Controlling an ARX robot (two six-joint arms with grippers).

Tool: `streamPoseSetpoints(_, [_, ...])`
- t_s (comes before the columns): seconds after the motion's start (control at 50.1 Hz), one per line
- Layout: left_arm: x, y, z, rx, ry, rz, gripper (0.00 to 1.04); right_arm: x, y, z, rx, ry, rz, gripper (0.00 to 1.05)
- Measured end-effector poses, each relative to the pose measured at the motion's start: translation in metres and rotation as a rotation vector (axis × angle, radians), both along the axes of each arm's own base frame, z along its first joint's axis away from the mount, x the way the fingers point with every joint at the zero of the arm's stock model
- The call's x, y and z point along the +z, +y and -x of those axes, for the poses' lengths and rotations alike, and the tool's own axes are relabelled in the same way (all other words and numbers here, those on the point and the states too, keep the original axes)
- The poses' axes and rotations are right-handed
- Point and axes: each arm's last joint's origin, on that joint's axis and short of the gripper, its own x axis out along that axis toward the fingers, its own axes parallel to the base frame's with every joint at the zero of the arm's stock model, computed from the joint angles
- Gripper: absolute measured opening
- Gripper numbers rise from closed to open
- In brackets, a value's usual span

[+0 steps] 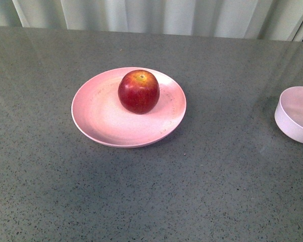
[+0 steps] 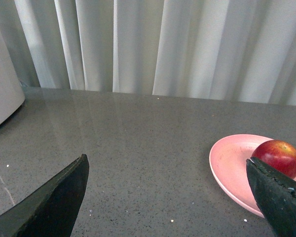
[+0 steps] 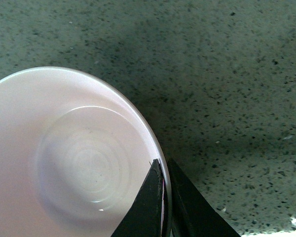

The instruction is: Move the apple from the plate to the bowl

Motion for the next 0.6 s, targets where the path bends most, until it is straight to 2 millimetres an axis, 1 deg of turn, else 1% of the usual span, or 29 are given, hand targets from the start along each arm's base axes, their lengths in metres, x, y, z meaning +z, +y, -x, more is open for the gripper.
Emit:
streamPoseSetpoints(0.16, [0.0, 0.0, 0.0, 0.0, 0.0, 0.0, 0.96, 0.006, 0.027, -0.005, 0.036, -0.008, -0.029, 0.02])
streamPoseSetpoints(0.26, [0.0, 0.0, 0.0, 0.0, 0.0, 0.0, 0.96, 0.008, 0.053, -0.01, 0.073, -0.012, -0.038, 0.02])
streamPoseSetpoints(0.28, [0.0, 0.0, 0.0, 0.0, 0.0, 0.0, 0.96, 0.009, 0.061, -0.012, 0.083, -0.014, -0.041, 0.02])
streamPoseSetpoints(0.36, [0.0, 0.0, 0.0, 0.0, 0.0, 0.0, 0.96, 0.01, 0.076, -0.015, 0.105, -0.016, -0.046, 0.02])
streamPoseSetpoints(0.479, [0.0, 0.0, 0.0, 0.0, 0.0, 0.0, 0.96, 0.007, 0.091, -0.02, 0.121, -0.01, -0.048, 0.02])
streamPoseSetpoints(0.599, [0.0, 0.0, 0.0, 0.0, 0.0, 0.0, 0.96, 0.001, 0.105, -0.025, 0.128, 0.009, -0.055, 0.02])
